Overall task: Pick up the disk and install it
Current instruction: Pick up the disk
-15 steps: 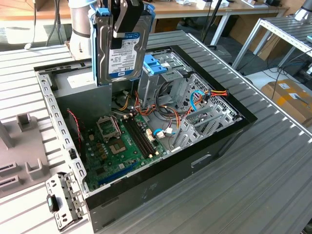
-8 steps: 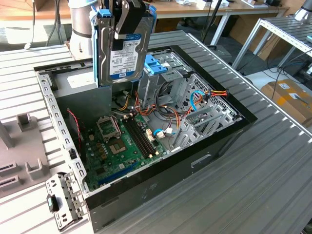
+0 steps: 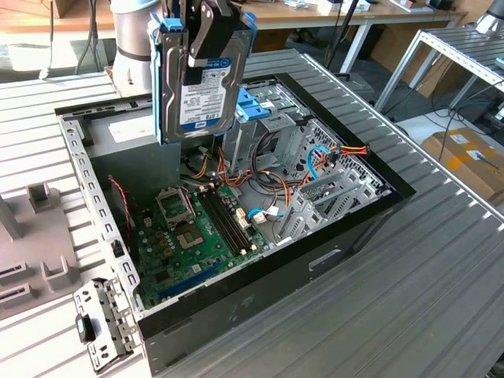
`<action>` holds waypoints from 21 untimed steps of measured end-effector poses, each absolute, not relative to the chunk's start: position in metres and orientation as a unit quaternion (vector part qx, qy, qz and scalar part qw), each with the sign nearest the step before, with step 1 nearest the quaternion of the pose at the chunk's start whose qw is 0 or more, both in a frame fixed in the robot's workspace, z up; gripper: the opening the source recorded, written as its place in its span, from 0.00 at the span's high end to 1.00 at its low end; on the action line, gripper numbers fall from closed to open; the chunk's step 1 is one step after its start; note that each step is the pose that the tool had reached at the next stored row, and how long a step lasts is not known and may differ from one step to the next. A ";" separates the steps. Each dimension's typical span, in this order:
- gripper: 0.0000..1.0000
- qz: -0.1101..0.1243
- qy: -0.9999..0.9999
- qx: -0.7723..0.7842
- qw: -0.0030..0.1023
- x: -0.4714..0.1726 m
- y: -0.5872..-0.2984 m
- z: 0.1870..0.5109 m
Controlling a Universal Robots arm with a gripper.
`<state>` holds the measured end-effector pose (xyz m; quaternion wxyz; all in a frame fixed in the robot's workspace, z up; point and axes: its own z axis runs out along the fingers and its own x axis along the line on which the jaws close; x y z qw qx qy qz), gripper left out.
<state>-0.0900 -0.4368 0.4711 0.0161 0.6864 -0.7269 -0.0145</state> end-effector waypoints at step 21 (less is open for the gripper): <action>0.64 -0.014 -0.727 0.686 0.016 -0.089 -0.450 0.471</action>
